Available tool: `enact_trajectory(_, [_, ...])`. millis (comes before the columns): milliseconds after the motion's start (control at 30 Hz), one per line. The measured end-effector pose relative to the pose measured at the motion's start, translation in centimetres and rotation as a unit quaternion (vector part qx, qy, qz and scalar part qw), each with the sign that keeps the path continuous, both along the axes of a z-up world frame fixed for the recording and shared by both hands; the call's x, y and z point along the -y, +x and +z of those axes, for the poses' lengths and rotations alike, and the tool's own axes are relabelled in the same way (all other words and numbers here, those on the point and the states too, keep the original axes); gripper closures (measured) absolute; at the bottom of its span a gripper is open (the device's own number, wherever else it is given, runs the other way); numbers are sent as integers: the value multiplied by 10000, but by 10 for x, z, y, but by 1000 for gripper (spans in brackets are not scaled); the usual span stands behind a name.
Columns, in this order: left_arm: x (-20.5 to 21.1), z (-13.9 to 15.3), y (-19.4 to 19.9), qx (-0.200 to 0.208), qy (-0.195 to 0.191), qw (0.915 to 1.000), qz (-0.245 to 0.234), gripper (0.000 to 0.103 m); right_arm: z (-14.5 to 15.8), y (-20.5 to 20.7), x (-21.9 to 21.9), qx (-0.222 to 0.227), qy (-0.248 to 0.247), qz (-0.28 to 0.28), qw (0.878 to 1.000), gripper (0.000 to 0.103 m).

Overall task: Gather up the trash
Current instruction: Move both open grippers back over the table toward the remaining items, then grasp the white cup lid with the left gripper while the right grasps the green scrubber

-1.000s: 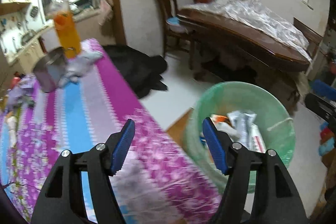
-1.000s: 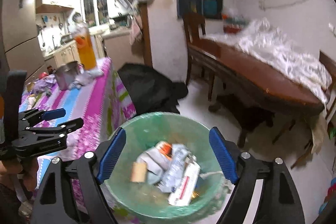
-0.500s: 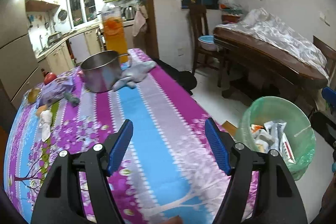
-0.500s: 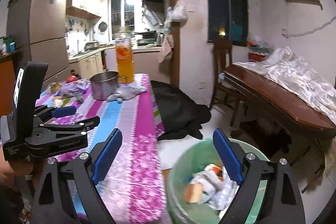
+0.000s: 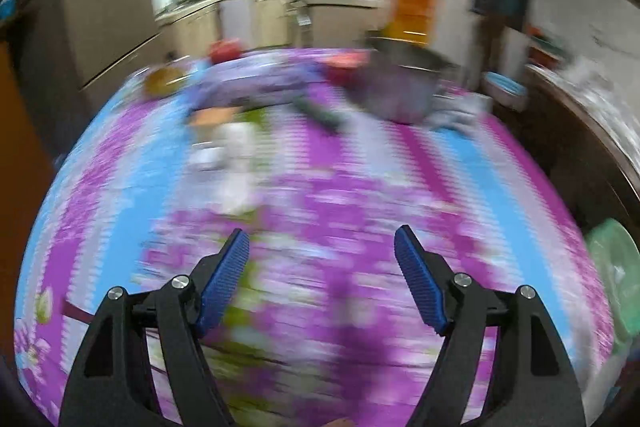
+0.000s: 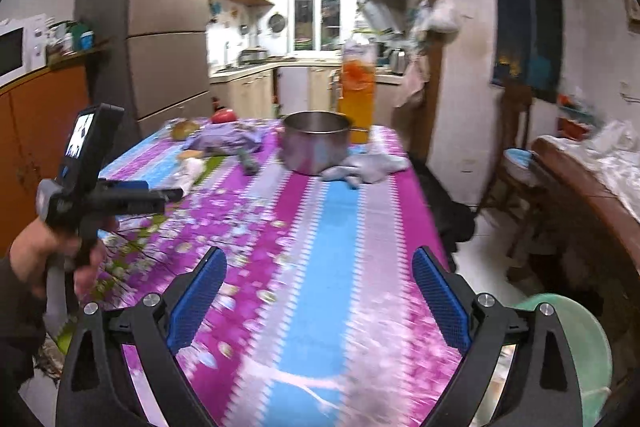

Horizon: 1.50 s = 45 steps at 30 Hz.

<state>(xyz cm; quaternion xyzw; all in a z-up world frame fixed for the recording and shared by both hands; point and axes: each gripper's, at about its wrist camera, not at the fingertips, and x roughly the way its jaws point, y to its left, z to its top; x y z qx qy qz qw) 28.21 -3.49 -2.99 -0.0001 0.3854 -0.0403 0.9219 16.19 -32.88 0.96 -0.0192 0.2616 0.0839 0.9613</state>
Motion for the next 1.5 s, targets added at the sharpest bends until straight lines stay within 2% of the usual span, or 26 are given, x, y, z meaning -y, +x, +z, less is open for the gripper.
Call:
enact_trajectory(100, [-57,-6,29,-120,68,9993,358,31,-5,20,-27,-75,110,290,9995,10])
enact_trajectory(200, [-99,-16,60,-244,256,9986,400,32,-12,40,-49,-176,158,483,9986,10])
enact_trajectory(300, [-119,-35,91,-584,230,9979,144,44,-20,59,-66,-293,214,611,9975,10])
enact_trajectory(367, [-119,-45,107,-729,215,9970,-129,48,-26,73,-74,-373,242,658,9968,10])
enact_trajectory(500, [-102,-45,119,-635,278,9957,-610,48,-35,93,-85,-484,267,726,9958,10])
enact_trajectory(633, [-86,-47,128,-535,454,9943,-800,48,-39,116,-96,-562,297,830,9945,10])
enact_trajectory(767, [-85,-48,135,-485,417,9949,-776,49,-40,135,-107,-604,398,1020,9921,10])
enact_trajectory(800, [-84,-48,134,-470,402,9949,-799,54,-40,137,-107,-628,438,1051,9915,10])
enact_trajectory(833, [-84,-47,133,-447,395,9949,-815,66,-42,144,-108,-677,509,1104,9903,10])
enact_trajectory(900, [-82,-46,129,-440,431,9947,-829,66,-45,156,-111,-749,555,1146,9890,13])
enact_trajectory(967, [-82,-44,124,-473,456,9945,-818,66,-49,176,-116,-893,540,1279,9863,26])
enact_trajectory(1067, [-90,-45,125,-546,346,9954,-704,66,-56,210,-125,-1051,349,1324,9850,38])
enact_trajectory(1233, [-109,-45,123,-591,37,9970,-488,66,-70,274,-152,-1244,-134,1451,9815,39])
enact_trajectory(1367, [-110,-45,124,-606,7,9972,-445,66,-81,329,-178,-1411,-440,1470,9780,40])
enact_trajectory(1500, [-110,-45,125,-611,-15,9973,-411,66,-88,367,-197,-1526,-618,1476,9753,40])
